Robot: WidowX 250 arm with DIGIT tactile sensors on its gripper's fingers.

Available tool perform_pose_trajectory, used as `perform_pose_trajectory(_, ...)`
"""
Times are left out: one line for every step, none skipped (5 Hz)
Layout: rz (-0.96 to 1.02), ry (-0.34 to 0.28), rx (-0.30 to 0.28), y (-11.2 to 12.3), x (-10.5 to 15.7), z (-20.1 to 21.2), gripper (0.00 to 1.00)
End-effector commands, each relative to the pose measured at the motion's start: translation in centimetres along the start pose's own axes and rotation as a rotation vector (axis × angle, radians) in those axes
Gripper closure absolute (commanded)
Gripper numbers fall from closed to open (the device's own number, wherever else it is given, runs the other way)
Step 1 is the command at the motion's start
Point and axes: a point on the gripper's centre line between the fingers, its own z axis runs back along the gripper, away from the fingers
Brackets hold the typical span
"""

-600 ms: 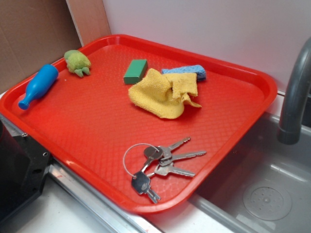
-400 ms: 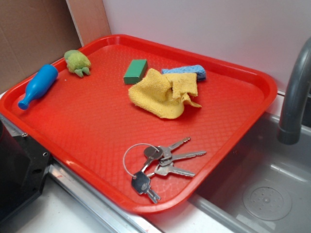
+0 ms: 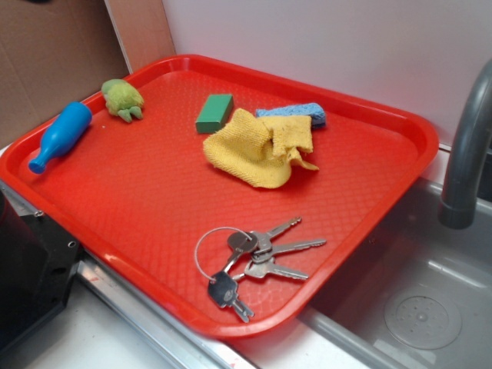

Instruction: Grab the green block.

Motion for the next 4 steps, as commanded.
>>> perform_pose_trajectory(0.41, -0.055, -0.107, 1.7, 4.6, -6.5, 0.0)
perform_pose_trajectory(0.523, -0.039, -0.119, 1.9, 7.5, -9.7, 0.0)
perform_pose_trajectory(0.485, -0.044, -0.082, 0.6, 10.5, -11.9, 0.0)
perform_pose_trajectory(0.442, -0.045, -0.056, -0.1, 13.3, -14.0, 0.0)
